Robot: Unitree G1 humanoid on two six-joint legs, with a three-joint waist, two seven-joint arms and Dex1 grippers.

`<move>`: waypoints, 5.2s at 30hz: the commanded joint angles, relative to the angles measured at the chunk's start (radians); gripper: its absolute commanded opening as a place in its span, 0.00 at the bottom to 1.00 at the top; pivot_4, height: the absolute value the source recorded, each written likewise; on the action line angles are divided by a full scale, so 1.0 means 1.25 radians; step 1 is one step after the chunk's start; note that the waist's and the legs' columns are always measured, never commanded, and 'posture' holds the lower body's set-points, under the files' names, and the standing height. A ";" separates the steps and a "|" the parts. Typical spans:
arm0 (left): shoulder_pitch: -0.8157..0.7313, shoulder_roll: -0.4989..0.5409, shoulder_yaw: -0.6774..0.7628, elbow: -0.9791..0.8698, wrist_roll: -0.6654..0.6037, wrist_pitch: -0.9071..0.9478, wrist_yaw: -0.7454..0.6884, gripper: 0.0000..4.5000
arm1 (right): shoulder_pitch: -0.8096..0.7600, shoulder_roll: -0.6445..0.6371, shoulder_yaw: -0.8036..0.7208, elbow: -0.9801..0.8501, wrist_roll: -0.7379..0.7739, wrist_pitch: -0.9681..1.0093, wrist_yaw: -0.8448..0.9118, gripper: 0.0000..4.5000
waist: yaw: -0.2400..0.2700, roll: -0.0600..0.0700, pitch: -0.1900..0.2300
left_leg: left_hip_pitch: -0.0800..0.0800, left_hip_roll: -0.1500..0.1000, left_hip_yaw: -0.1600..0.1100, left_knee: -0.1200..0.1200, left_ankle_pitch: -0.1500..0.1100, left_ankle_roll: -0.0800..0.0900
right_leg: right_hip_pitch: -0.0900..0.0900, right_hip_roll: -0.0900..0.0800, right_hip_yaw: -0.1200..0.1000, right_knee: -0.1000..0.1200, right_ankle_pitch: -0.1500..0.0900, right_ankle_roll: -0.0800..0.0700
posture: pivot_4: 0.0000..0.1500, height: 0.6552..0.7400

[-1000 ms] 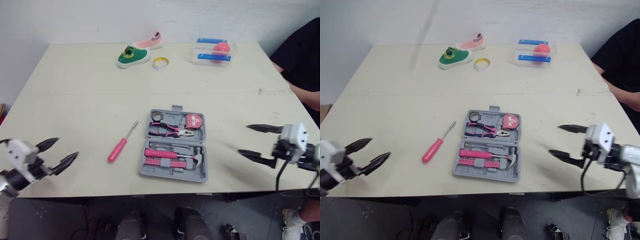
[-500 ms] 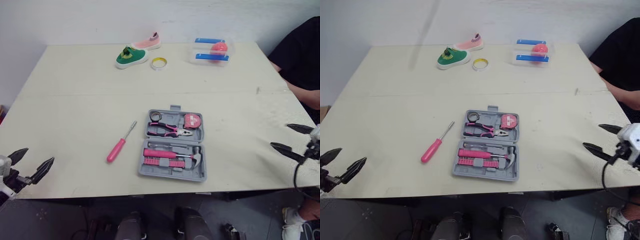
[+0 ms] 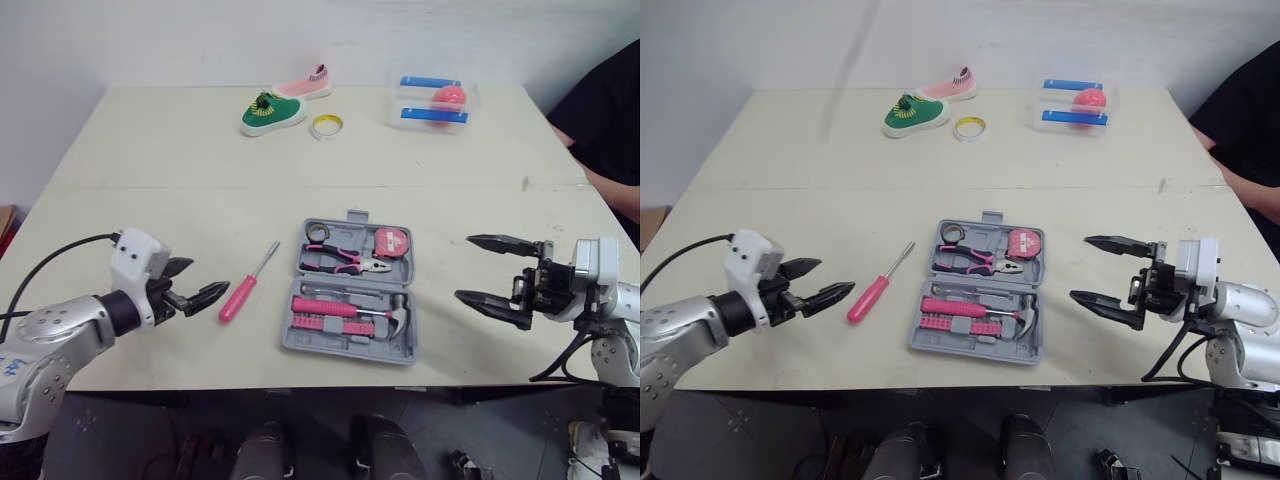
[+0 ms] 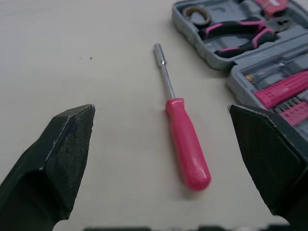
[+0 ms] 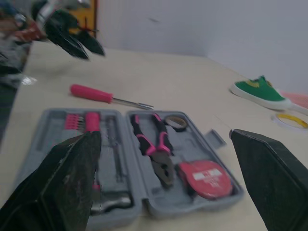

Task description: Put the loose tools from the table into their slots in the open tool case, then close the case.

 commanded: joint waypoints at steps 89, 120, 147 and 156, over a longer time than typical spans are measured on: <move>-0.330 -0.272 -0.455 0.240 0.316 -0.544 -0.572 0.25 | 0.151 -0.020 0.010 -0.167 -0.046 0.001 -0.029 1.00 | 0.011 -0.001 0.000 | -0.001 -0.002 0.000 0.005 0.003 0.005 | 0.001 0.001 -0.004 0.001 0.001 0.002 | 1.00 1.00; -0.261 -0.228 -0.630 0.336 0.529 -0.442 -0.511 0.02 | 0.200 -0.009 -0.003 -0.044 -0.057 -0.104 0.017 1.00 | 0.011 0.001 -0.003 | 0.006 -0.001 -0.006 0.004 0.001 0.004 | 0.012 -0.001 -0.005 -0.003 0.001 0.002 | 1.00 1.00; -0.269 -0.197 -0.252 0.447 0.332 -0.518 -0.419 0.00 | 0.000 -0.019 0.145 0.131 -0.276 0.096 -0.240 0.32 | 0.009 0.003 -0.005 | 0.000 -0.002 -0.008 0.003 0.002 0.003 | 0.008 -0.001 -0.009 -0.002 0.000 0.001 | 1.00 1.00; -0.306 -0.253 -0.307 0.497 0.389 -0.487 -0.363 0.00 | -0.037 0.026 0.209 0.176 -0.355 0.038 -0.255 0.00 | -0.002 0.003 -0.005 | 0.002 0.000 -0.007 0.003 0.002 0.002 | 0.008 0.000 -0.011 -0.001 0.000 0.001 | 1.00 1.00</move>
